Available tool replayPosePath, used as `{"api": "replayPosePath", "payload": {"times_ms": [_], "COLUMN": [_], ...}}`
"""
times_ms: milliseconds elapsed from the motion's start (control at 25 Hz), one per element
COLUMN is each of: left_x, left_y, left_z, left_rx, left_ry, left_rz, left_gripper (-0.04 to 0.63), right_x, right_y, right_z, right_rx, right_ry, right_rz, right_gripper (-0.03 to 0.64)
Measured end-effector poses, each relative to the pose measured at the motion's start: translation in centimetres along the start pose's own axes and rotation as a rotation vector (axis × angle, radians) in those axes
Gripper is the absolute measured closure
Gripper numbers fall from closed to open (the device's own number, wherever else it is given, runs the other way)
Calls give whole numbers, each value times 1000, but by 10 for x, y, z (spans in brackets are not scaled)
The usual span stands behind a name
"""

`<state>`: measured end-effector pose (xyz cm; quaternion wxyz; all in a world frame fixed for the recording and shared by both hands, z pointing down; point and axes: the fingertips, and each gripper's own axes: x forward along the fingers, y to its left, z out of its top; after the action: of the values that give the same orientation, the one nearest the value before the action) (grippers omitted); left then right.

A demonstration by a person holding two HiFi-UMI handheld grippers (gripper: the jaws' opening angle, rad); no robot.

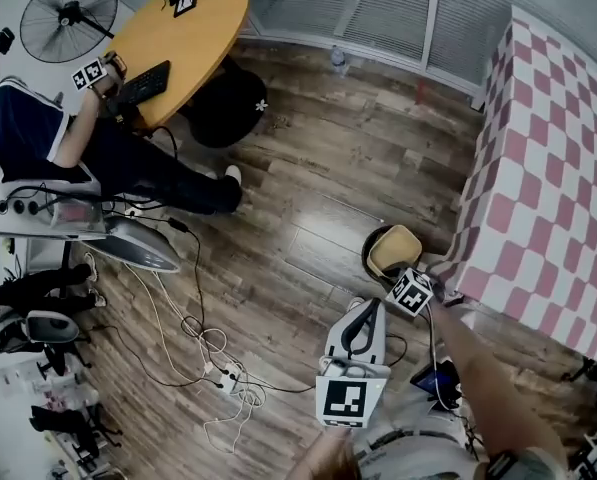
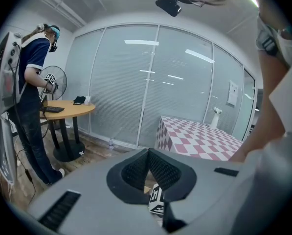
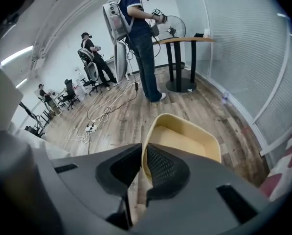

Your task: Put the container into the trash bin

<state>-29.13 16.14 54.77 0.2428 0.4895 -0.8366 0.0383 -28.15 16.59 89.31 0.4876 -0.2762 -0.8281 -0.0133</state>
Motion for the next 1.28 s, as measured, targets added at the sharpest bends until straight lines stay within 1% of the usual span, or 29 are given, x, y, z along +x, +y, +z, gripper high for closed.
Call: {"api": "replayPosePath", "payload": {"times_ms": [160,360,480,520,600,640,800,1040,1120,1280], "left_x": [3,5,7,8,9,9,6,0,0,3], "left_y": [8,21,26,27,28,28,27,27,29,31], "left_z": [-12,-28,-33,-35,-39,-40,-39,-42,-44,-43], "left_rx": [-29,-41,-43,-42,-45,-50,-53,-66,-67,-64], "left_ry": [16,56,69,74,85,87,81,92,98,98], "left_rz": [6,32,42,45,51,55,61,66,70,72], "left_gripper": [589,589,589,589,589,589,589,589,589,589], "right_x": [22,42,47,49,53,54,49,48,47,47], "right_y": [0,-4,-15,-18,-21,-21,-17,-27,-27,-27], "right_z": [-25,-35,-38,-39,-42,-45,-53,-50,-44,-43], "right_rx": [29,45,76,94,121,123,107,101,95,82], "right_ry": [41,71,89,86,83,86,125,122,114,135], "right_rz": [32,69,56,50,53,53,46,-13,-16,0], "right_gripper": [591,591,586,577,475,463,454,466,471,476]}}
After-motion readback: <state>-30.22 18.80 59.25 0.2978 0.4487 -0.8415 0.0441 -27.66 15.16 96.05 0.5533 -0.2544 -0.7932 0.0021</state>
